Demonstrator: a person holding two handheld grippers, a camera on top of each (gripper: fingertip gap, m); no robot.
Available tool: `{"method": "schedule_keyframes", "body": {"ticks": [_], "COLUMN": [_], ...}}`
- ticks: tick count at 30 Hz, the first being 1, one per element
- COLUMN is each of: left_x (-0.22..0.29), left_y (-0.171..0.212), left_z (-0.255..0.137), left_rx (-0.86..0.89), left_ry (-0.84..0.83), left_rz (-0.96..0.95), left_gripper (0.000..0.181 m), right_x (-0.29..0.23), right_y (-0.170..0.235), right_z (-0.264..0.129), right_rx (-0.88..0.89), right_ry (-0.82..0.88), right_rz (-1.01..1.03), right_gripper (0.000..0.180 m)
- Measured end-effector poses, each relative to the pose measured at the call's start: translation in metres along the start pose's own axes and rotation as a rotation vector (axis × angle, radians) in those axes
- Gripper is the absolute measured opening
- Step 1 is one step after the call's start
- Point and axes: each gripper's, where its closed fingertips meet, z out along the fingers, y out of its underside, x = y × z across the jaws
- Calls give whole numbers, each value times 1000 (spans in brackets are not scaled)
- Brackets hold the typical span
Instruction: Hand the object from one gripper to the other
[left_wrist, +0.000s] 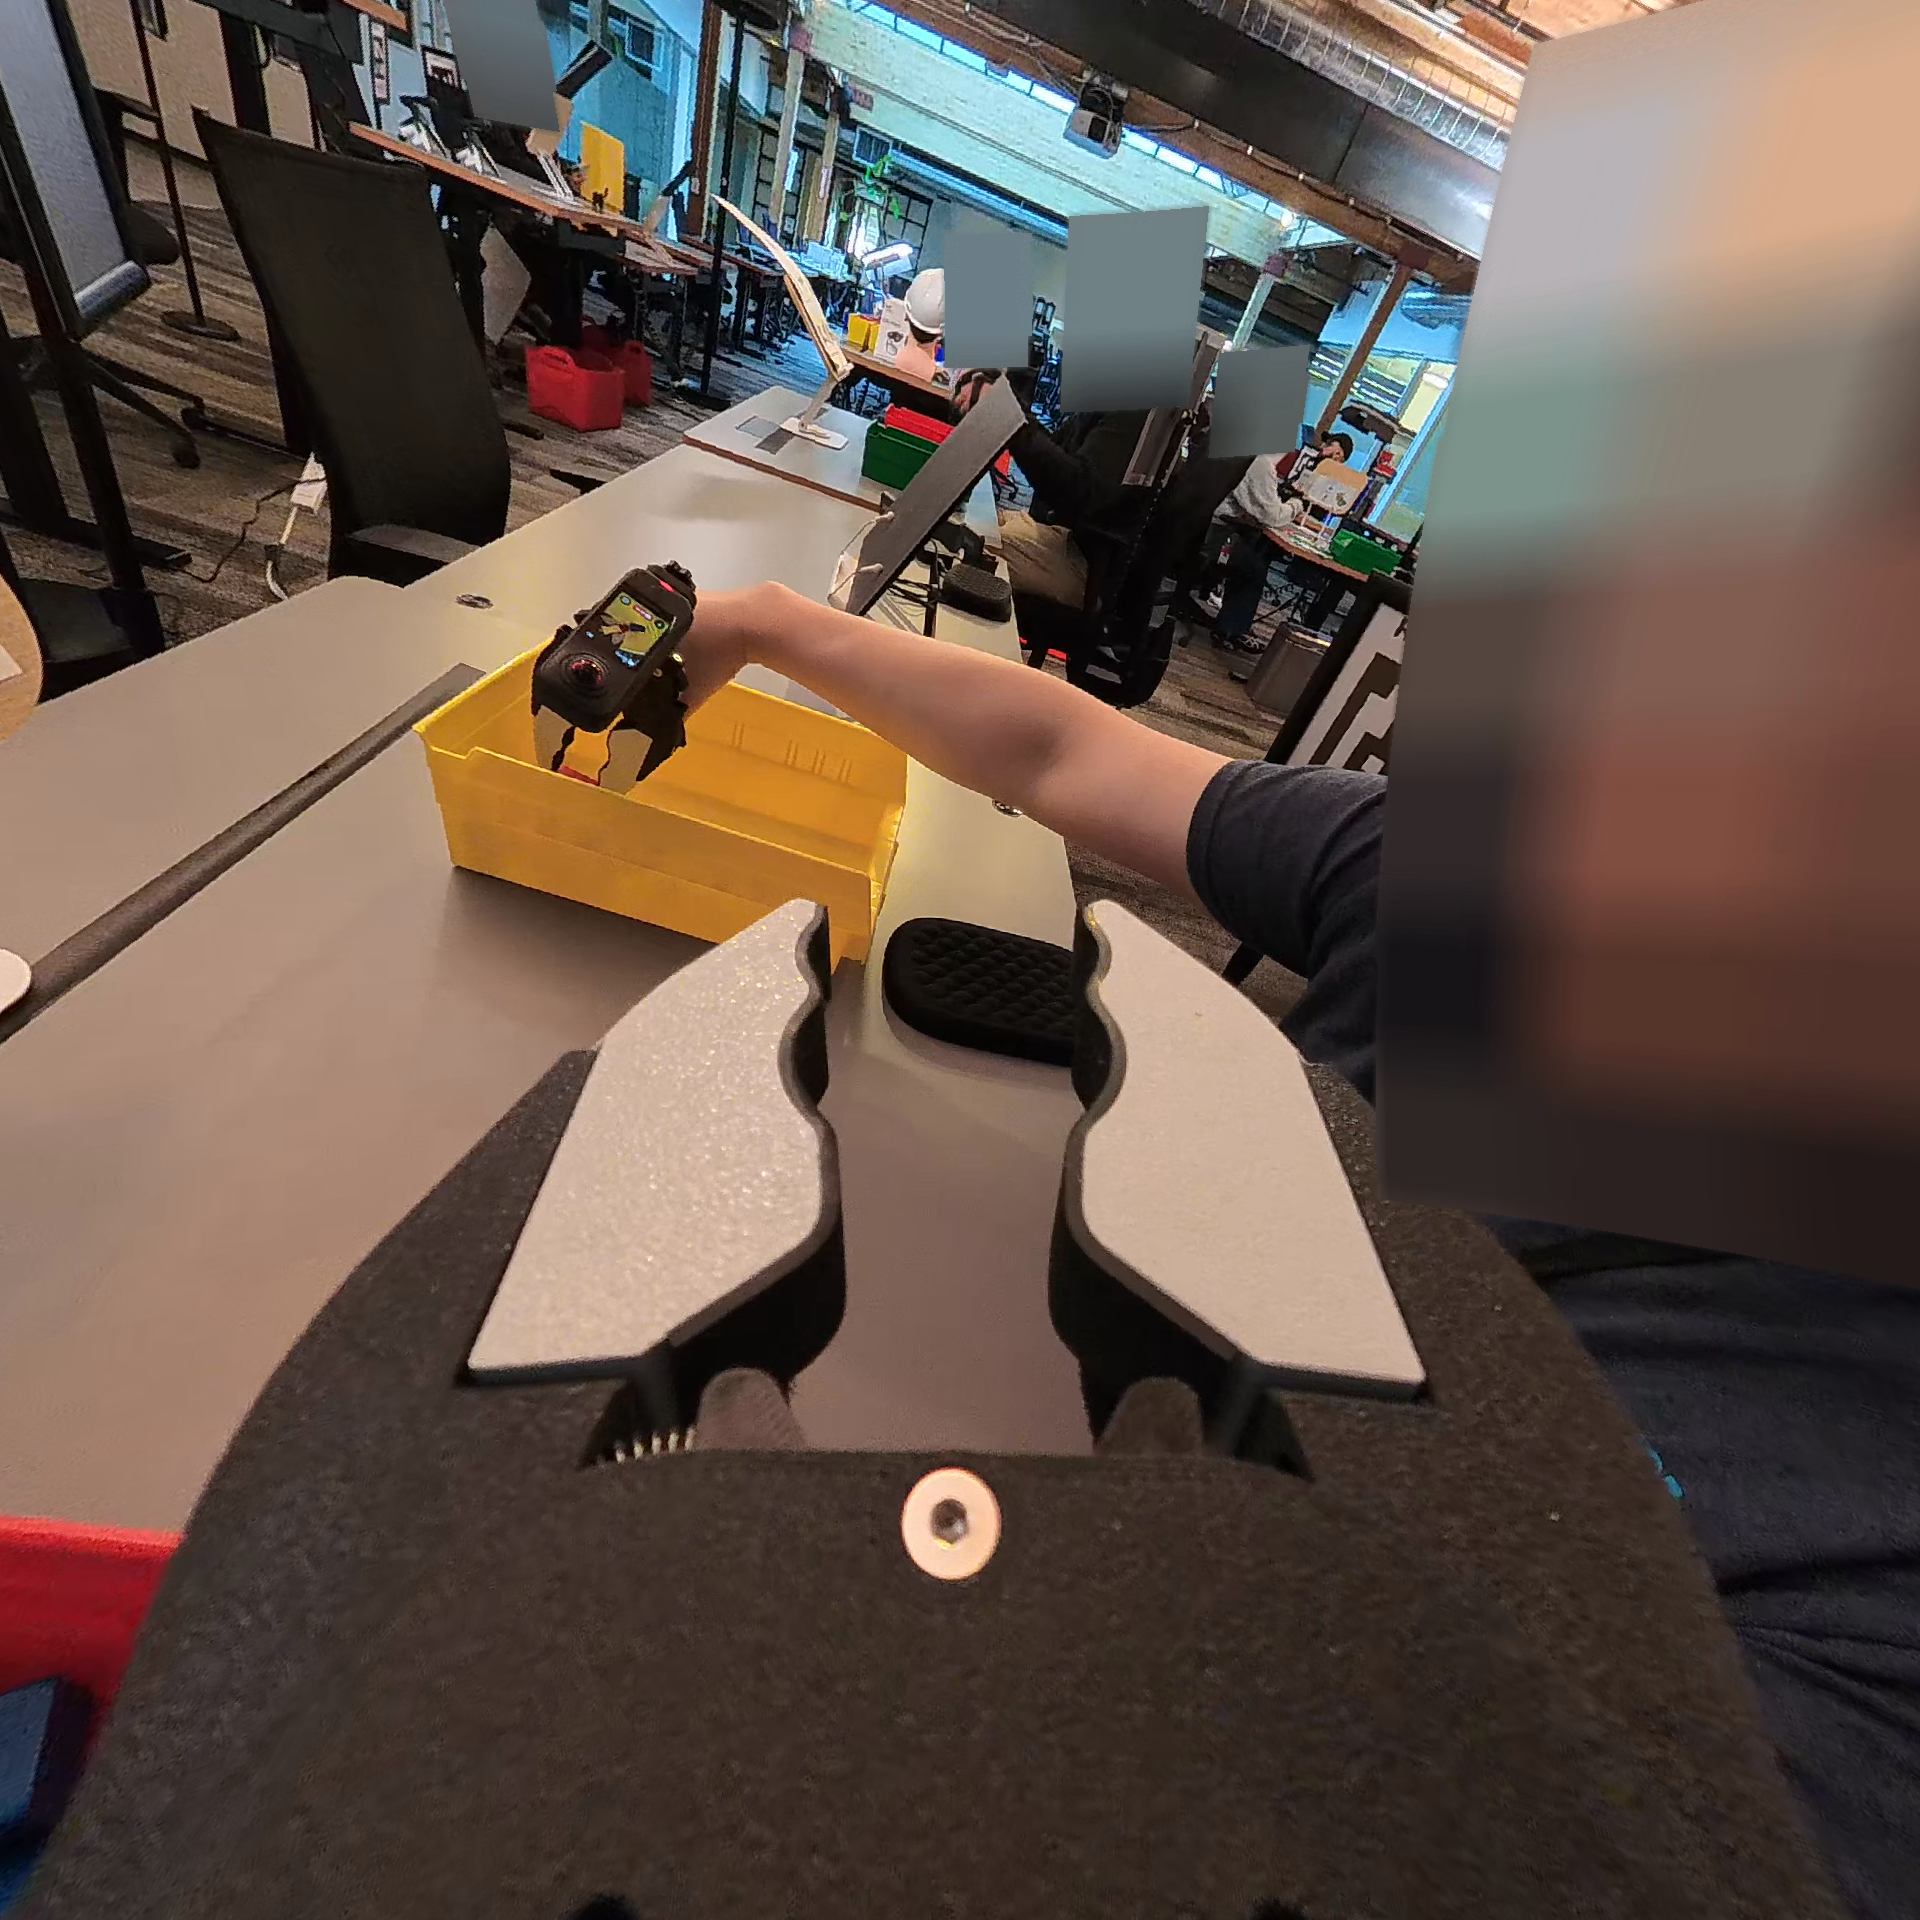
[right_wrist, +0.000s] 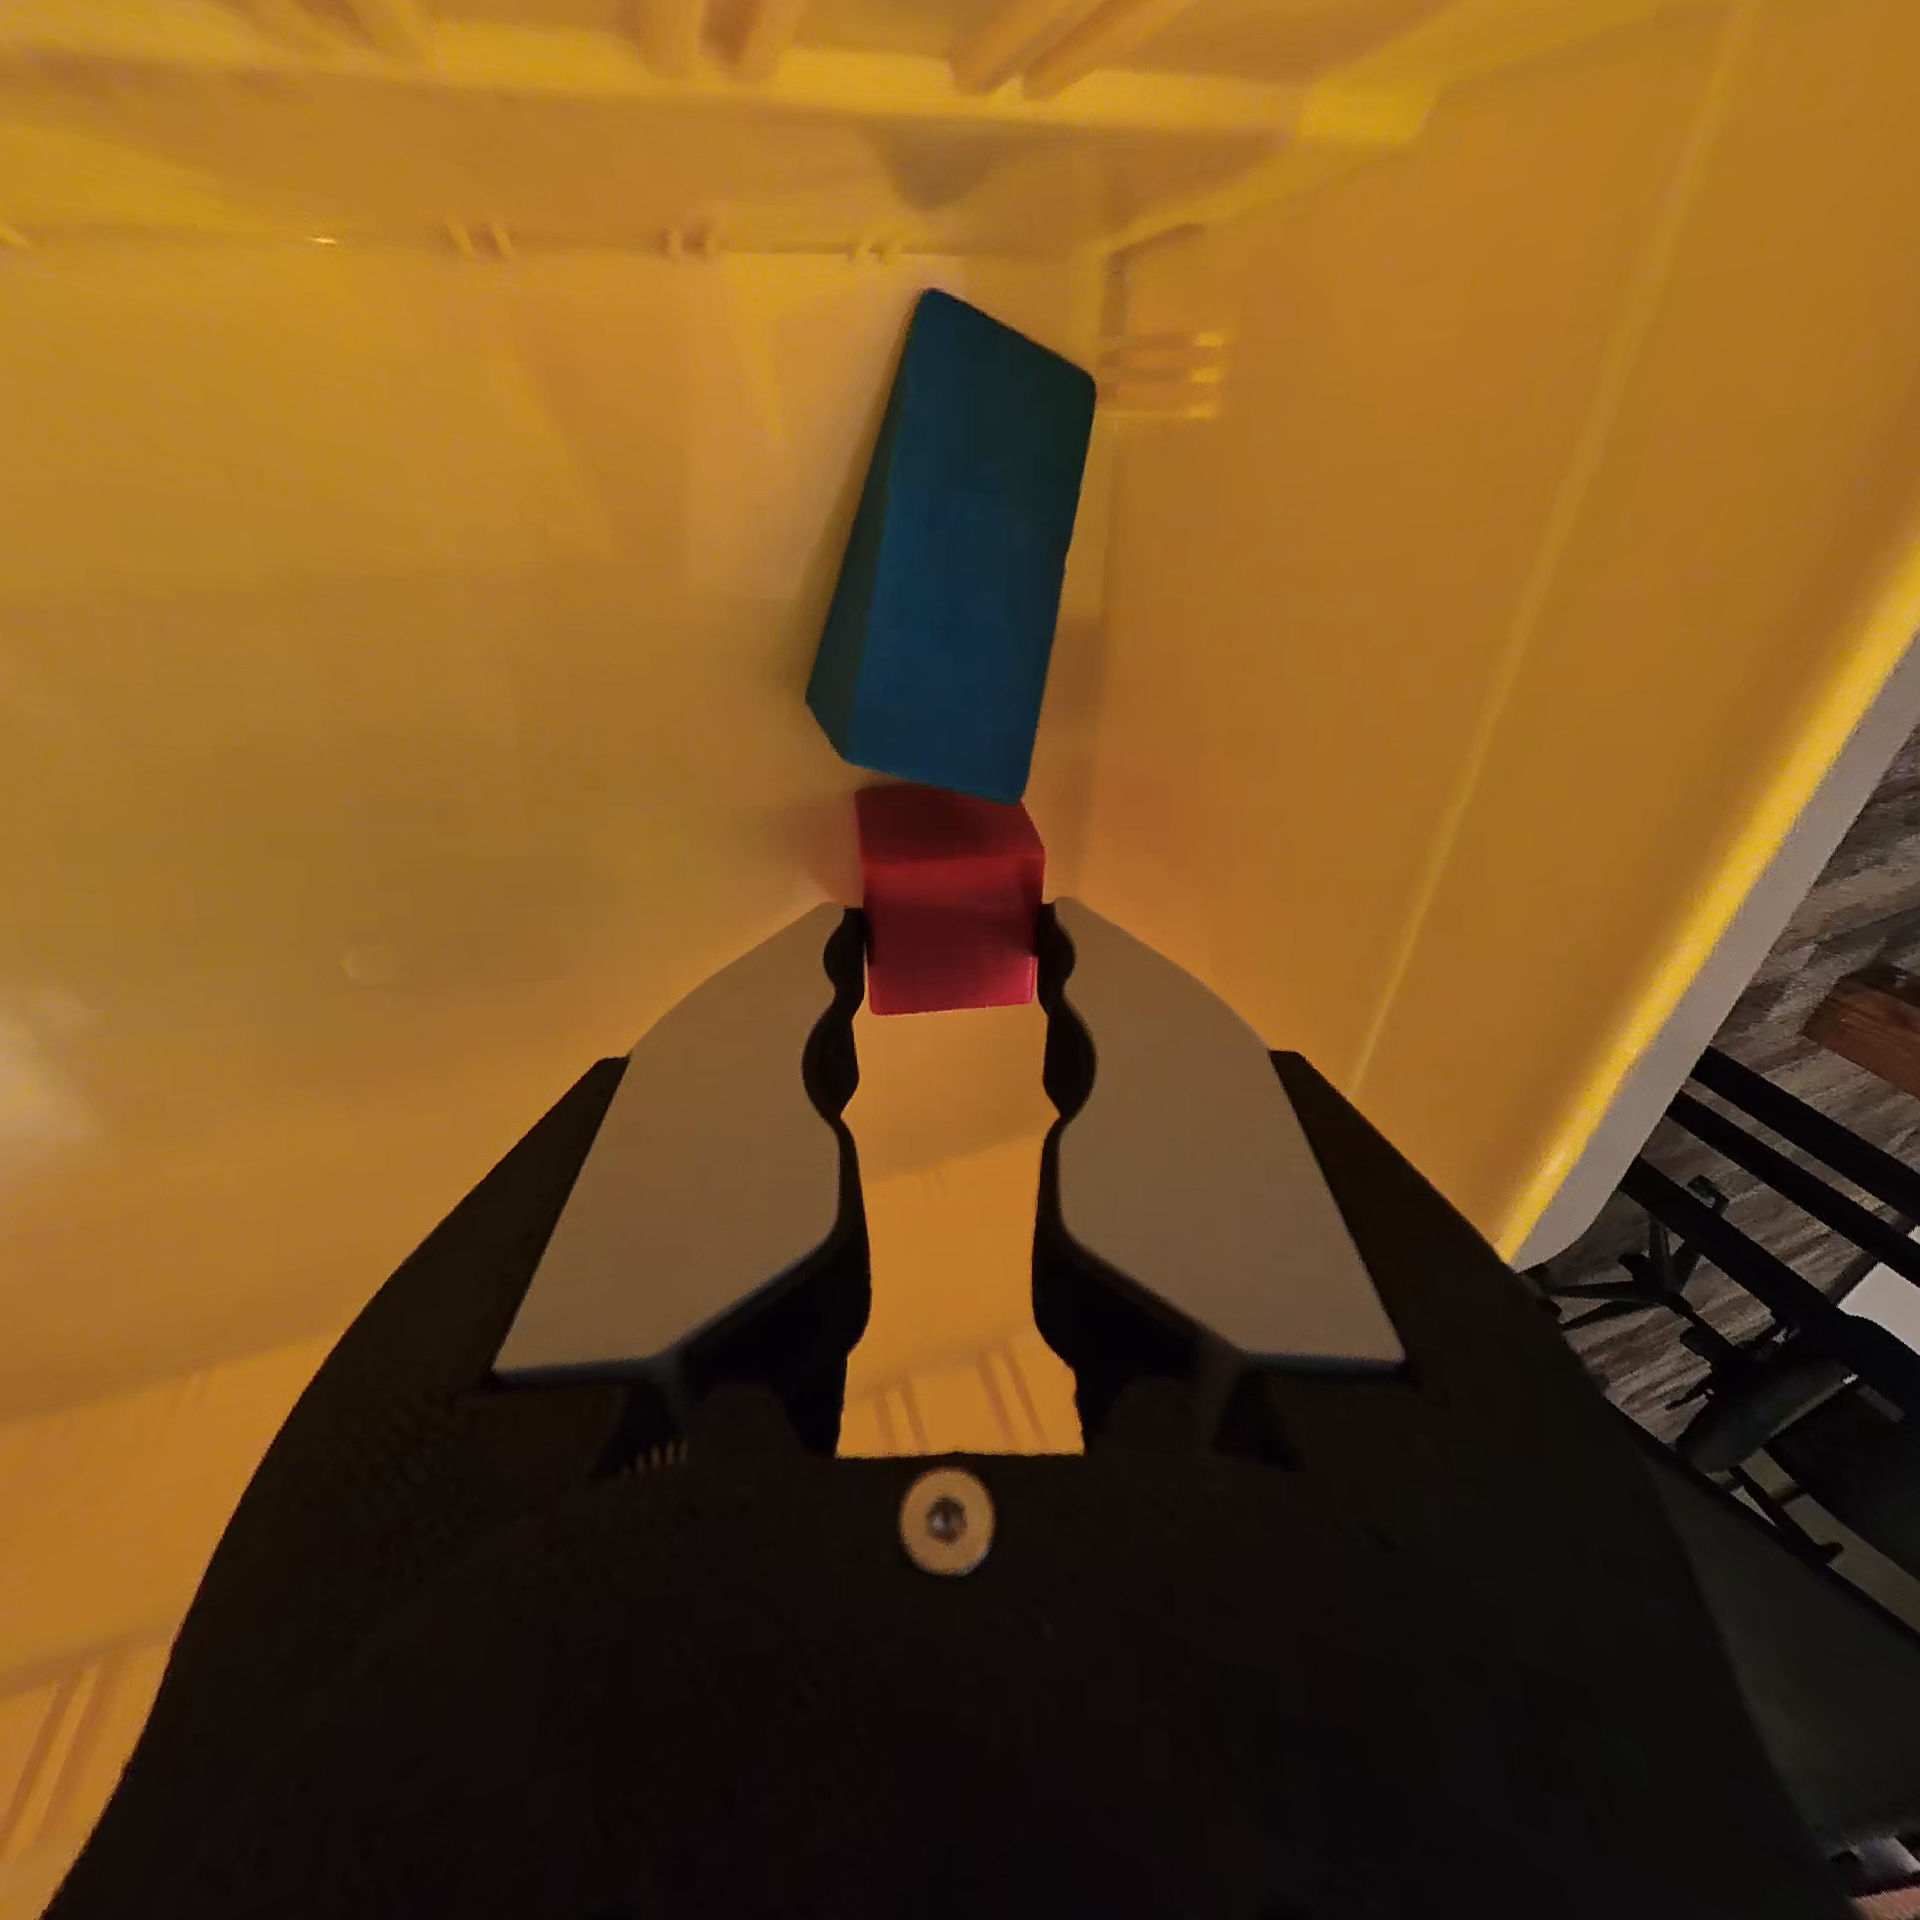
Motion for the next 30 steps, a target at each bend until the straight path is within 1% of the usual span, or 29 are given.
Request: {"method": "schedule_keyframes", "body": {"ticks": [12, 17, 20, 22, 23, 25, 27, 28, 29, 30], "left_x": [1, 1, -2, -13, -25, -57, -87, -98, -106, -112], "left_y": [1, 0, 0, 2, 5, 17, 36, 44, 51, 59], "left_z": [0, -4, -12, -24, -33, -60, -91, -104, -111, -114], "left_rx": [-5, 5, 11, 11, 3, -46, -135, -171, -198, -223], "left_ry": [6, 6, -23, -118, -213, -472, -722, -805, -850, -859], "left_rz": [1, -2, -3, -12, -22, -53, -84, -103, -130, -161], "left_gripper": [43, 43, 44, 44, 44, 44, 44, 44, 43, 40], "right_x": [-1, 0, 4, 7, 9, 14, 22, 28, 33, 35], "right_y": [1, 0, -2, -7, -8, -7, -12, -19, -28, -38], "right_z": [0, -1, -9, -24, -34, -60, -95, -118, -143, -169], "right_rx": [-14, 1, 32, 95, 122, 183, 288, 374, 470, 565], "right_ry": [-33, -9, 30, 73, 106, 185, 297, 371, 449, 509], "right_rz": [-9, -10, 3, 25, 33, 56, 112, 148, 193, 231], "right_gripper": [34, 35, 35, 35, 35, 35, 35, 35, 35, 35]}}
